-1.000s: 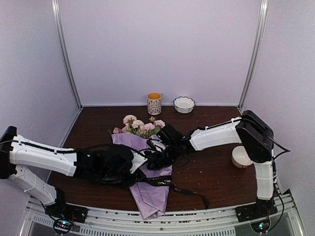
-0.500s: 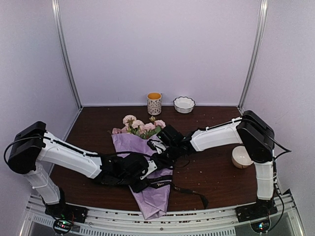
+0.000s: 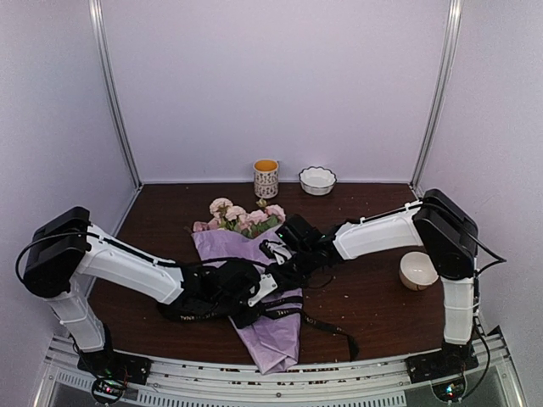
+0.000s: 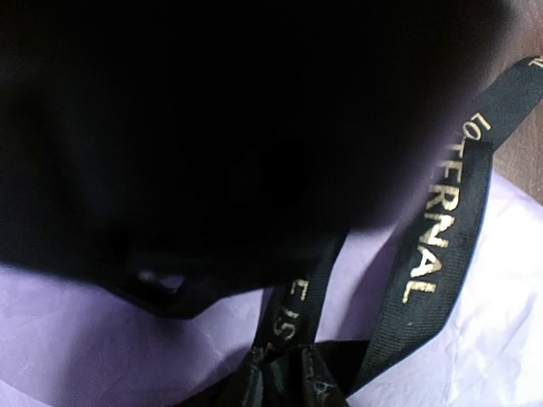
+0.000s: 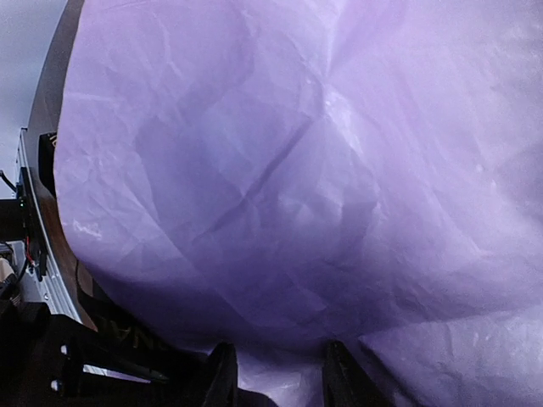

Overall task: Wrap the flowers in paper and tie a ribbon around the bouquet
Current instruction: Tie the ribbon around the folded bouquet.

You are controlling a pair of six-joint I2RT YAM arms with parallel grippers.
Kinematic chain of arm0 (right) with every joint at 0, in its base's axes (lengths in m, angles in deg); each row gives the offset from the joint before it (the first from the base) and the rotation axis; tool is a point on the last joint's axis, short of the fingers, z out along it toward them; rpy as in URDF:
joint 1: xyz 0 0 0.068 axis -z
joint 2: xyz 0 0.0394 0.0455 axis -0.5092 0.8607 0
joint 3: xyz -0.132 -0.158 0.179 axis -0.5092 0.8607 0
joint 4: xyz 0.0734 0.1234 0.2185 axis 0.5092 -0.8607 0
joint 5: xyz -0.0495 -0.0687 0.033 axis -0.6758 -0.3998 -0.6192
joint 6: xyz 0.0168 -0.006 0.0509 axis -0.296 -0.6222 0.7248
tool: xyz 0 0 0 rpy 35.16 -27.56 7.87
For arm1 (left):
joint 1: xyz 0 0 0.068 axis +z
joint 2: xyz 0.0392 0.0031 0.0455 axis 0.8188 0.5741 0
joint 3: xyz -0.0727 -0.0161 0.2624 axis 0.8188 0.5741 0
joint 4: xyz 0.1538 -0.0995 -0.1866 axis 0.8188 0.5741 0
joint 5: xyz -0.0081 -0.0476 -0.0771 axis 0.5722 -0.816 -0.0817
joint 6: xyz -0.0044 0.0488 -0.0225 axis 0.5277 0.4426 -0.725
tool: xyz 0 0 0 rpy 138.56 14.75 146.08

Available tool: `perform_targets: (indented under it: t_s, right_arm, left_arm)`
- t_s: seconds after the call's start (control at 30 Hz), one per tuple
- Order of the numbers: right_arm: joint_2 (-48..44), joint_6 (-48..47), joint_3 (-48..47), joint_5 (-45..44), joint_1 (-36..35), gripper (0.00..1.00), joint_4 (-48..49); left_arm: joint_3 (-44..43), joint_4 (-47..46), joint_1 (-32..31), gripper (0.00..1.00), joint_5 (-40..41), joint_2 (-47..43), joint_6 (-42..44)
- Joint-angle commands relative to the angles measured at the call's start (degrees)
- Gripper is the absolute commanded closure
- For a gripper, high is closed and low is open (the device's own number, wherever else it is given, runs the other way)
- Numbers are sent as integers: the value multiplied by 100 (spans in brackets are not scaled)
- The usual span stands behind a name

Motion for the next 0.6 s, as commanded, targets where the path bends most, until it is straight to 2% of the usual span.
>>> perform_targets:
  t_s: [0.0, 0.1, 0.33, 0.57]
  right_arm:
    - [-491, -21, 183, 180, 129, 64, -69]
    - [-509, -82, 193, 321, 193, 64, -128]
    - [-188, -513, -125, 588, 201, 64, -720]
    - [-53, -639, -199, 1114, 200, 68, -665]
  left_arm:
    - [164, 376, 234, 87, -195, 101, -62]
    - [310, 199, 241, 100, -153, -61, -81]
    - [631, -238, 241, 100, 943, -590, -161]
    - [1084, -1045, 253, 100, 1998, -1344, 197]
